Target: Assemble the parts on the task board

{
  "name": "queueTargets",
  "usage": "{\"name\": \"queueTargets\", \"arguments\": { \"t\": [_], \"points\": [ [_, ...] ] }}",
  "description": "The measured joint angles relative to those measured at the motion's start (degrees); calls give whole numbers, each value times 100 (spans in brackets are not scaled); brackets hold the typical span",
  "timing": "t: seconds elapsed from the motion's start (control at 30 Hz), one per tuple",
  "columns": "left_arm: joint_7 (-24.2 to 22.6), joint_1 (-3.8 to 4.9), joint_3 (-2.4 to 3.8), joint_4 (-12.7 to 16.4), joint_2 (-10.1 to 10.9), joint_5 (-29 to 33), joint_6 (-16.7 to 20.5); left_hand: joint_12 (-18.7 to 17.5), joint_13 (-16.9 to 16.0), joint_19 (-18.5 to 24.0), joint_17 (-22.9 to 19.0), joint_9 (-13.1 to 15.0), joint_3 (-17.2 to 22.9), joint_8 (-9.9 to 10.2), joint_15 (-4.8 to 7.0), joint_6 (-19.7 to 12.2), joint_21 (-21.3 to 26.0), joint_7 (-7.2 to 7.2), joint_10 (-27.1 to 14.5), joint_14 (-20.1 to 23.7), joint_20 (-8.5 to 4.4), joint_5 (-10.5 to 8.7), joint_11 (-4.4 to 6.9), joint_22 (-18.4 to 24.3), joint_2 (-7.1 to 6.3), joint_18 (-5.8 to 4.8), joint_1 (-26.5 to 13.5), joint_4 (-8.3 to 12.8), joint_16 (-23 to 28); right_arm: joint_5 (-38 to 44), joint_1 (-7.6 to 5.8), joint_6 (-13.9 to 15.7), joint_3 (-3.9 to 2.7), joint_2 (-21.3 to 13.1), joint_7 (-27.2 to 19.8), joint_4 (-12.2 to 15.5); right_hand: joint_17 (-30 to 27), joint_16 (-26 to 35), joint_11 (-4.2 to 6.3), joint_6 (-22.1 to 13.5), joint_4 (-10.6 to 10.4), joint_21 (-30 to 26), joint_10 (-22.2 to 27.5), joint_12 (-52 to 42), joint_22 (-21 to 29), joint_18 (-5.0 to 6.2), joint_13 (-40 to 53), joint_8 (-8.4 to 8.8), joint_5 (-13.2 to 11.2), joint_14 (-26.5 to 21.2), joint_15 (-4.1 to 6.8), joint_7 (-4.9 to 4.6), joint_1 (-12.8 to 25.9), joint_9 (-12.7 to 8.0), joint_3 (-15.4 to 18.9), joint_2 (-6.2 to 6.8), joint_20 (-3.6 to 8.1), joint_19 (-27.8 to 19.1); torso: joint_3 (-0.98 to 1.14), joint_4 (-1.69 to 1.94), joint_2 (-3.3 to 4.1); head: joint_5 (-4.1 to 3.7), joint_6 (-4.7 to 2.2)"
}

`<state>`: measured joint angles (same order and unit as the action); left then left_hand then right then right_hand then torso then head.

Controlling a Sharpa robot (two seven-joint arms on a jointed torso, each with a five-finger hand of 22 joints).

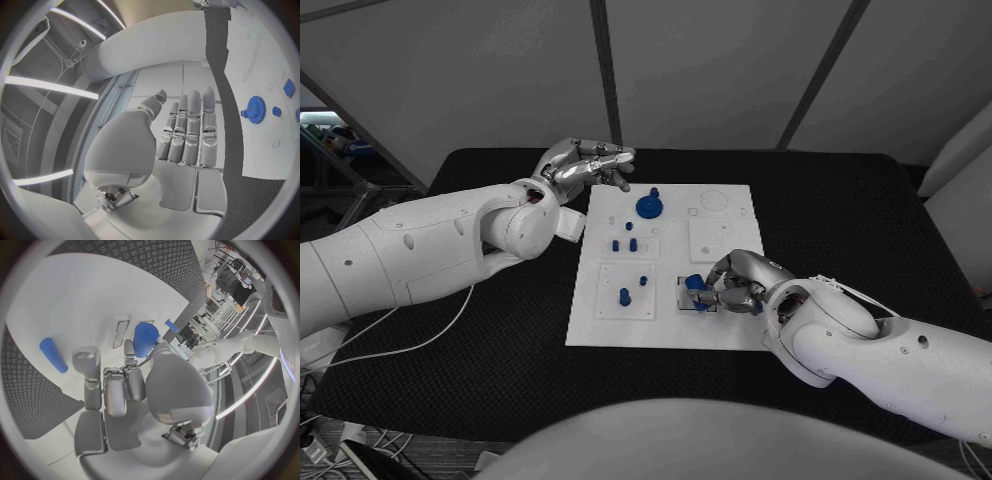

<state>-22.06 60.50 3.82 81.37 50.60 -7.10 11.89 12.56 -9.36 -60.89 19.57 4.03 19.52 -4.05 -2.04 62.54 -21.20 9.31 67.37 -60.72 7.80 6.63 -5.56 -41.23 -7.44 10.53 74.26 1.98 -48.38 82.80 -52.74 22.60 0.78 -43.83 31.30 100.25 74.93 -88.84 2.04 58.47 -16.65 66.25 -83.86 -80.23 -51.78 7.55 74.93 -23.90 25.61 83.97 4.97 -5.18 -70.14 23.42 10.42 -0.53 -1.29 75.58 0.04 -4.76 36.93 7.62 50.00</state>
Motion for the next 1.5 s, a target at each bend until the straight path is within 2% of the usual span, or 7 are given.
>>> {"name": "queueTargets", "arguments": {
  "t": [0.2,0.37,0.57,0.73,0.97,1.23,1.5],
  "points": [
    [0,0,0,0,0,0,-1,0,0,0,0,0,0,0,0,0,0,0,0,0,0,0,0,0,0,0,0,0,0,4,-15,-108,0,48,52,-57,0,0,12,100,7,3,-12,0,-9,0,0,-22,-251,18,18,79,158,508,120,2,10,9,0,-2,-1,9,0],
    [1,0,0,2,4,0,-2,0,0,0,0,0,0,0,0,0,0,0,0,0,0,0,0,0,0,0,0,0,0,21,-21,-164,0,74,84,-83,-1,0,44,384,9,3,-40,0,-9,0,0,-88,-901,9,29,363,434,620,324,-59,30,-11,-1,-2,-2,10,0],
    [2,1,0,2,8,1,-2,0,0,0,0,0,0,0,0,0,0,0,0,0,0,0,0,0,0,0,0,0,0,64,-25,-173,-1,93,124,-110,-1,0,29,357,-6,2,-25,38,-8,0,0,-70,-1794,9,29,342,926,666,461,45,30,-11,-2,-2,-2,25,0],
    [2,1,0,1,8,1,-3,0,0,0,0,0,0,0,0,0,0,0,-42,0,0,0,1,8,0,0,0,0,0,119,-27,-156,-1,106,157,-126,-1,0,31,339,-27,2,-26,63,-8,1,0,-70,-2095,8,29,324,1139,719,365,220,30,-11,-2,-2,-2,32,0],
    [2,1,0,-1,7,1,-3,0,0,0,0,0,0,0,0,0,0,0,-42,0,0,0,1,8,0,0,0,0,0,190,-27,-122,-1,106,179,-119,-2,0,31,322,-17,2,-26,67,-5,1,0,-70,-2111,8,28,342,1217,741,248,239,30,-11,-1,-2,-2,33,0],
    [3,1,0,-2,7,2,-5,0,0,0,0,0,0,0,0,0,0,0,-42,0,0,0,1,8,0,-1,0,0,0,290,-27,-44,-1,-43,46,109,-2,0,31,322,193,2,-26,67,-45,1,-1,-70,-1307,8,28,342,474,822,15,88,29,-11,6,-8,-5,30,0],
    [3,1,0,-8,17,2,-6,0,0,0,0,0,0,0,0,0,0,0,-42,0,0,0,1,7,0,0,0,0,0,352,-25,-8,2,-244,-215,326,-2,0,31,322,379,2,-26,67,-48,1,0,-70,-1064,8,27,342,84,848,32,112,29,-11,5,-19,-7,36,0]
  ]
}}
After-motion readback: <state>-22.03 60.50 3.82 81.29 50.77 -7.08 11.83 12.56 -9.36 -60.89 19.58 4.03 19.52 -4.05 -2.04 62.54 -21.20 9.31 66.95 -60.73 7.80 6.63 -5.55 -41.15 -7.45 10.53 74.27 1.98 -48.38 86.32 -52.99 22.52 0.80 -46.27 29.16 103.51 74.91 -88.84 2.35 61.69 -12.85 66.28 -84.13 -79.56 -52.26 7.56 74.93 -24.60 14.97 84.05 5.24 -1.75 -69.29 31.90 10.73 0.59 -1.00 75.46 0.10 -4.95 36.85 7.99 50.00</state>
